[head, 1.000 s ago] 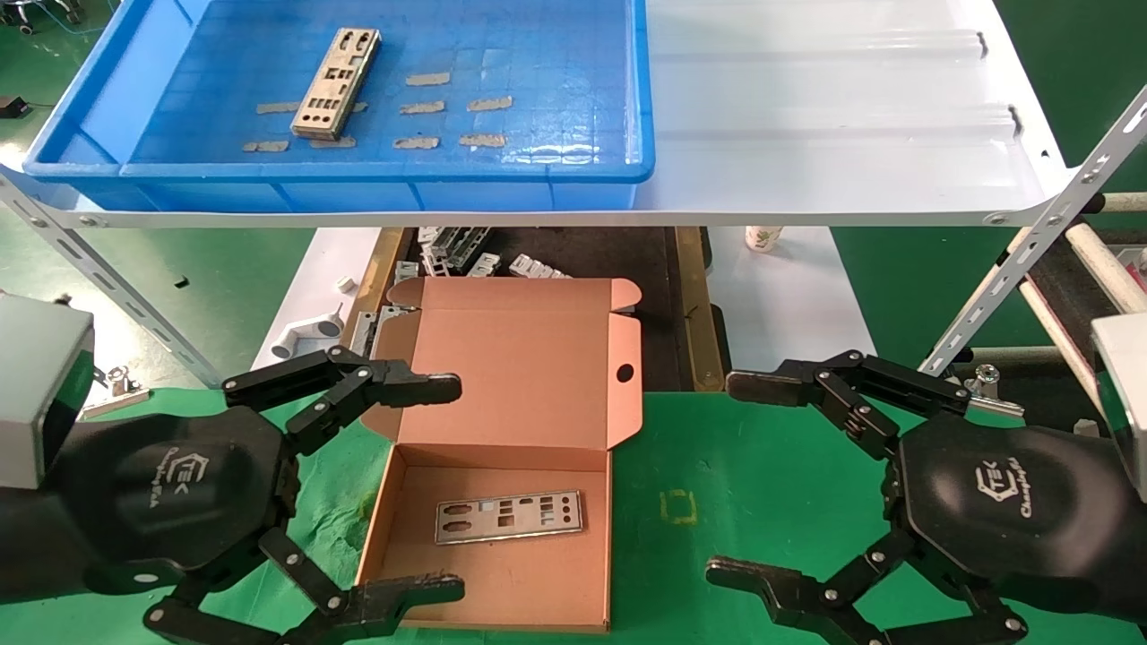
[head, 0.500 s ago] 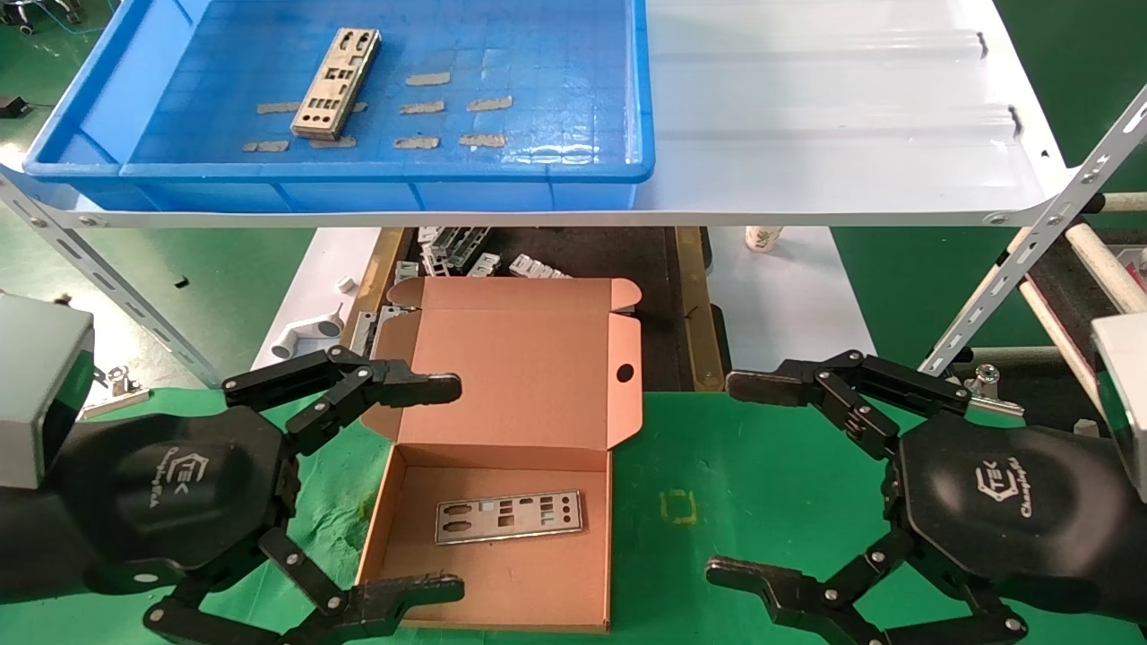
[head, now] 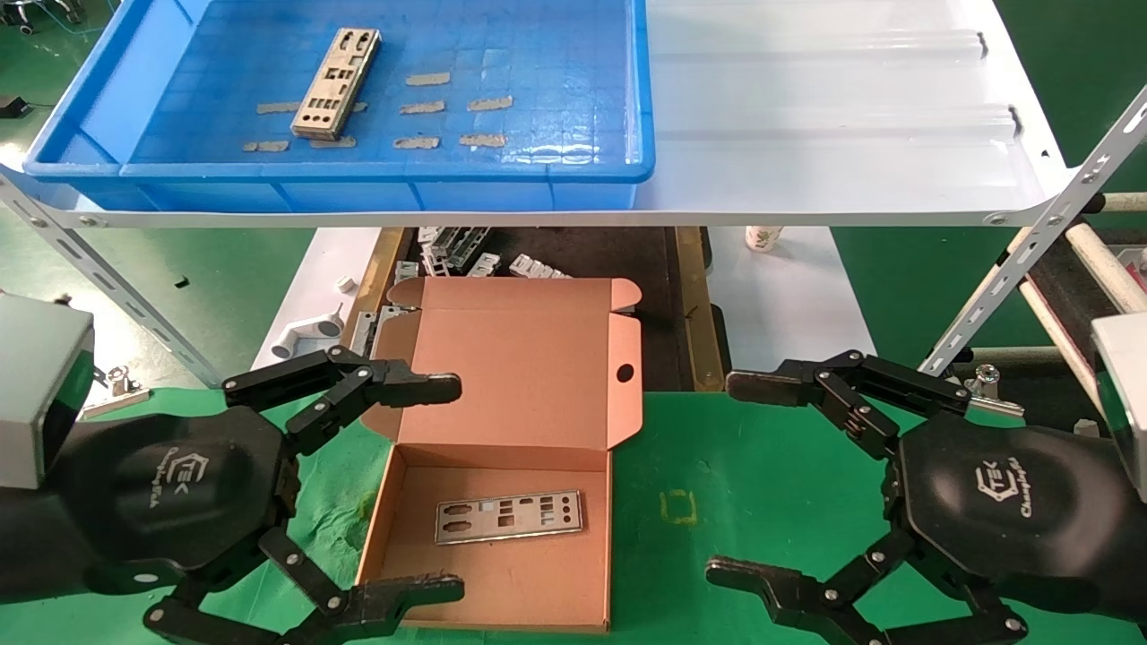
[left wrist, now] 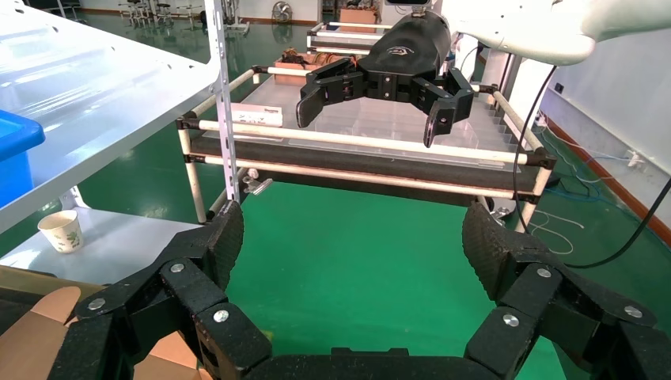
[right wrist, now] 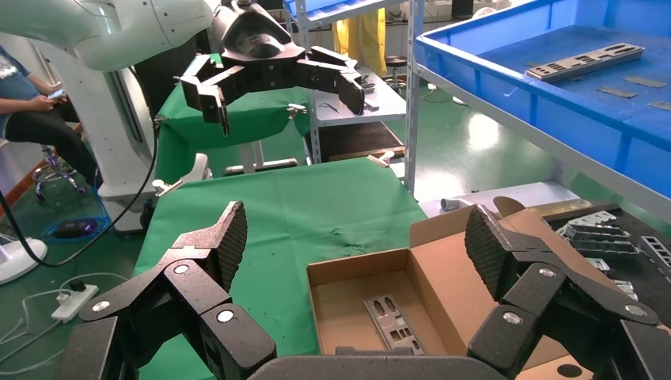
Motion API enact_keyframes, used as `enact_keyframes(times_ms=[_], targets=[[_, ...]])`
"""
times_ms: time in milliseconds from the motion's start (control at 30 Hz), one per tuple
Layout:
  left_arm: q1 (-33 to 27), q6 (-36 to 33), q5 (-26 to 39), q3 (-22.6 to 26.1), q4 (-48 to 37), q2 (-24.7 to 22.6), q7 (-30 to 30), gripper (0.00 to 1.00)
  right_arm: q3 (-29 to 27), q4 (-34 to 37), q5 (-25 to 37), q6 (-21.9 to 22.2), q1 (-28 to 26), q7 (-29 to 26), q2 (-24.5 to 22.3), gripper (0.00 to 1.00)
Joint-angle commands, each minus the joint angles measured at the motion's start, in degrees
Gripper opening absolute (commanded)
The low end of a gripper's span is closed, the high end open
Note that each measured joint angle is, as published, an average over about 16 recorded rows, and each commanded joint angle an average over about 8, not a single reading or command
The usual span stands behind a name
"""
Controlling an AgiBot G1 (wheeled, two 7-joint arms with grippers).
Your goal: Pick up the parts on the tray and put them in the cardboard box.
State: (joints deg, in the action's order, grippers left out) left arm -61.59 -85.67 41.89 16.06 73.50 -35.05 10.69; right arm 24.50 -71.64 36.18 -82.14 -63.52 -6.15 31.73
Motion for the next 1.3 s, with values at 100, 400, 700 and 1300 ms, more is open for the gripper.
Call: enact_keyframes(times_ms=[100, 400, 700, 1300], targets=[[0.00, 0.00, 0.00, 0.00, 0.00, 0.00, 0.00, 1.00, 0.00, 0.00, 0.00, 0.00, 0.00, 0.00, 0.00, 1.00], [0.00, 0.00, 0.00, 0.00, 0.00, 0.00, 0.00, 1.00, 0.00, 0.00, 0.00, 0.00, 0.00, 0.00, 0.00, 1.00], [0.00, 0.00, 0.00, 0.00, 0.00, 0.00, 0.00, 1.00, 0.00, 0.00, 0.00, 0.00, 0.00, 0.00, 0.00, 1.00], [0.00, 0.00, 0.00, 0.00, 0.00, 0.00, 0.00, 1.00, 0.00, 0.00, 0.00, 0.00, 0.00, 0.00, 0.00, 1.00]])
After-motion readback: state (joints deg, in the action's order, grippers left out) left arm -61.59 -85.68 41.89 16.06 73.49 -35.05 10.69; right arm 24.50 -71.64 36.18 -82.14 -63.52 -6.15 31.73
